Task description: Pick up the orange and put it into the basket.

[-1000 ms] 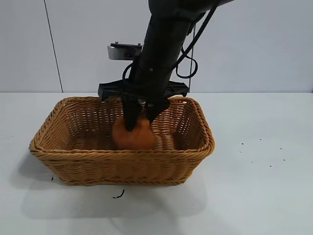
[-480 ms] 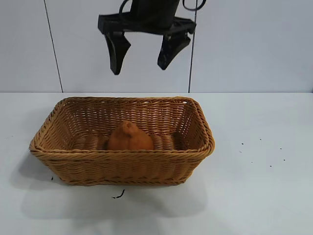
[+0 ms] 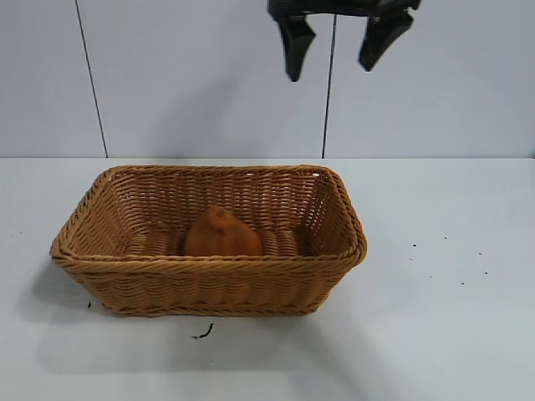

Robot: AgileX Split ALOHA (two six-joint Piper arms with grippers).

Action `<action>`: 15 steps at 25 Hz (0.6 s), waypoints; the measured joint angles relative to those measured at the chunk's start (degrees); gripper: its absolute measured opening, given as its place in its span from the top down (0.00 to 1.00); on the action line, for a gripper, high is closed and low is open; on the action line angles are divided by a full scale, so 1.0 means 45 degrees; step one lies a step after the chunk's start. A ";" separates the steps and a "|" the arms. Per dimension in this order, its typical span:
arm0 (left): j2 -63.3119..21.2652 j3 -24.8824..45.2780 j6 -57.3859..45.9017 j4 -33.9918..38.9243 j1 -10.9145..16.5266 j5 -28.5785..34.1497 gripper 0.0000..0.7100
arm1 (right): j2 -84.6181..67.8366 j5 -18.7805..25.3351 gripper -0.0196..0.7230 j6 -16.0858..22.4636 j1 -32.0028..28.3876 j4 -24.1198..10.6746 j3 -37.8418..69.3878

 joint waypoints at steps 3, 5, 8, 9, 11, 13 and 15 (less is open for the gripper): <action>0.0000 0.0000 0.0000 0.0000 0.0000 0.0000 0.03 | 0.0000 0.0000 0.04 0.0000 -0.1497 -0.0044 0.0000; 0.0000 0.0000 0.0000 0.0000 0.0000 0.0000 0.03 | 0.0000 0.0000 0.04 0.0000 -0.2451 0.0033 0.0000; 0.0000 0.0000 0.0000 0.0000 0.0000 0.0000 0.03 | 0.0000 0.0006 0.04 0.0000 -0.3577 0.0393 0.0000; 0.0000 0.0000 0.0000 0.0000 0.0000 0.0000 0.03 | 0.0000 0.0006 0.04 0.0000 -0.3887 0.0507 0.0000; 0.0000 0.0000 0.0000 0.0000 0.0000 0.0000 0.03 | 0.0000 0.0006 0.04 0.0000 -0.4303 0.0785 0.0000; 0.0000 0.0000 0.0000 0.0000 0.0000 0.0000 0.03 | 0.0000 0.0006 0.04 0.0000 -0.4536 0.1060 0.0000; 0.0000 0.0000 0.0000 0.0000 0.0000 0.0000 0.03 | 0.0000 0.0015 0.04 -0.0060 -0.4560 0.1309 0.0013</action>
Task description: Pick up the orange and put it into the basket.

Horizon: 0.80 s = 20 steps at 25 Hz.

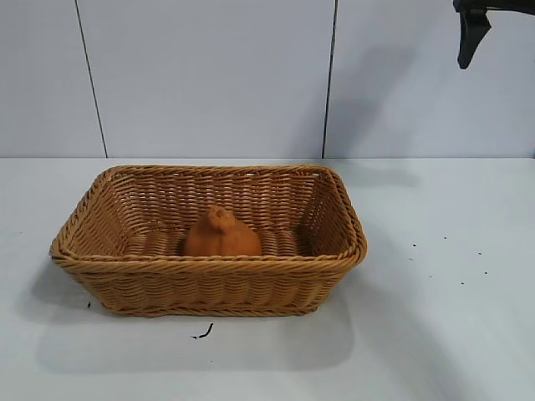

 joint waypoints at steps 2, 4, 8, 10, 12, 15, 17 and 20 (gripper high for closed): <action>0.0000 0.0000 0.0000 0.0000 0.0000 0.0000 0.03 | -0.0156 0.0000 0.04 -0.0125 0.0080 0.0259 0.0289; 0.0000 0.0000 0.0000 0.0000 0.0000 0.0000 0.03 | -0.0401 0.0000 0.04 -0.0234 0.0222 0.0358 0.0721; 0.0000 0.0000 0.0000 0.0000 0.0000 0.0000 0.03 | -0.1259 -0.0018 0.04 -0.0460 0.0436 0.0380 0.2128; 0.0000 0.0000 0.0000 0.0000 0.0000 0.0000 0.03 | -0.1852 -0.0018 0.04 -0.0510 0.0547 0.0411 0.3172; 0.0000 0.0000 0.0000 0.0000 0.0000 0.0000 0.03 | -0.2499 -0.0018 0.04 -0.0522 0.0703 0.0411 0.4265; 0.0000 0.0000 0.0000 0.0000 0.0000 0.0000 0.03 | -0.3742 -0.0028 0.04 -0.0605 0.0970 0.0433 0.6151; 0.0000 0.0000 0.0000 0.0000 0.0000 0.0000 0.03 | -0.4795 -0.0032 0.04 -0.0699 0.1147 0.0464 0.7591; 0.0000 0.0000 0.0000 0.0000 0.0000 0.0000 0.03 | -0.6452 -0.0028 0.04 -0.0770 0.1457 0.0505 0.9659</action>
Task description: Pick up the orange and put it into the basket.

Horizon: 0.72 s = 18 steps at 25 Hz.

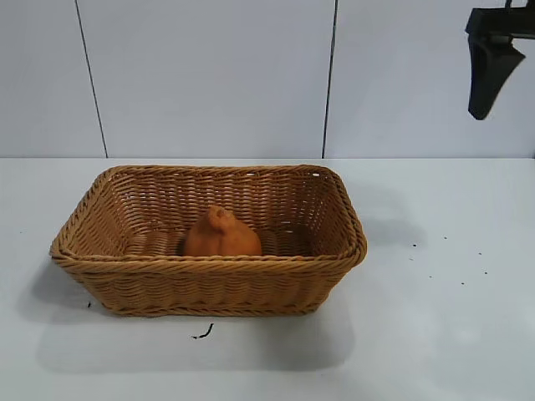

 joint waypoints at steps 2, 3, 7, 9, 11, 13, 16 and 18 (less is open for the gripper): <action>0.0000 0.0000 0.0000 0.0000 0.0000 0.0000 0.03 | -0.1150 0.0010 0.04 -0.0022 0.0237 0.0030 0.1268; 0.0000 0.0000 0.0000 0.0000 0.0000 0.0000 0.03 | -0.1796 0.0010 0.04 -0.0032 0.0352 0.0045 0.1923; 0.0000 0.0000 0.0000 0.0000 0.0000 0.0000 0.03 | -0.4342 0.0026 0.04 -0.0064 0.0498 0.0142 0.4138; 0.0000 0.0000 0.0000 0.0000 0.0000 0.0000 0.03 | -0.5500 0.0026 0.04 -0.0064 0.0498 0.0130 0.5076; 0.0000 0.0000 0.0000 0.0000 0.0000 0.0000 0.03 | -0.6709 -0.0199 0.04 -0.0159 0.0498 0.0130 0.6090; 0.0000 0.0000 0.0000 0.0000 0.0000 0.0000 0.03 | -0.7841 -0.0731 0.04 -0.0460 0.0498 0.0085 0.7054; 0.0000 0.0000 0.0000 0.0000 0.0000 0.0000 0.03 | -0.9581 -0.1894 0.04 -0.1134 0.0498 0.0026 0.8627; 0.0000 0.0000 0.0000 0.0000 0.0000 0.0000 0.03 | -1.0733 -0.2600 0.04 -0.1431 0.0498 0.0026 0.9714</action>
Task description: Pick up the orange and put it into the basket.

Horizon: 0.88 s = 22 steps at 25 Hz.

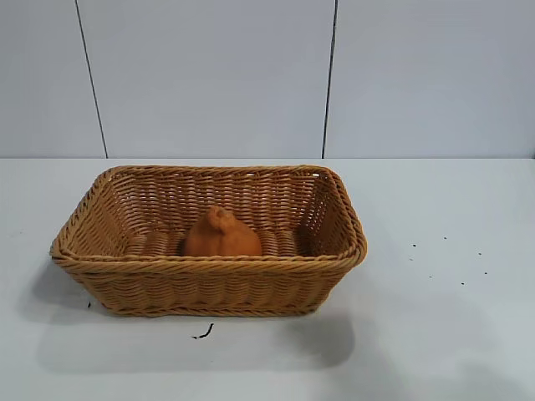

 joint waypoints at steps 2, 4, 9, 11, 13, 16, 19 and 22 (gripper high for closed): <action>0.0000 0.0000 0.0000 0.0000 0.0000 0.0000 0.03 | -0.0971 -0.0283 0.04 -0.0086 0.0000 0.0000 0.0852; 0.0000 0.0000 0.0000 0.0000 0.0000 0.0000 0.03 | -0.1852 0.0042 0.04 -0.0124 0.0000 -0.0045 0.1260; 0.0000 0.0000 0.0000 0.0000 0.0000 0.0000 0.03 | -0.3486 0.0070 0.04 -0.0124 0.0000 -0.0034 0.1397; 0.0000 0.0000 0.0000 0.0000 0.0000 0.0000 0.03 | -0.4042 0.0083 0.04 -0.0124 0.0000 -0.0034 0.1397; 0.0000 0.0000 0.0000 0.0000 0.0000 0.0000 0.03 | -0.4528 0.0083 0.04 -0.0124 0.0000 -0.0034 0.1397; 0.0000 0.0000 0.0000 0.0000 0.0000 0.0000 0.03 | -0.5330 0.0083 0.04 -0.0124 -0.0349 -0.0021 0.1408; 0.0000 0.0000 0.0000 0.0000 0.0000 0.0000 0.03 | -0.6237 0.0097 0.04 -0.0124 -0.0975 -0.0021 0.1435; 0.0000 0.0000 0.0000 0.0000 0.0000 0.0000 0.03 | -0.7460 0.0086 0.04 -0.0124 -0.1261 0.0015 0.1435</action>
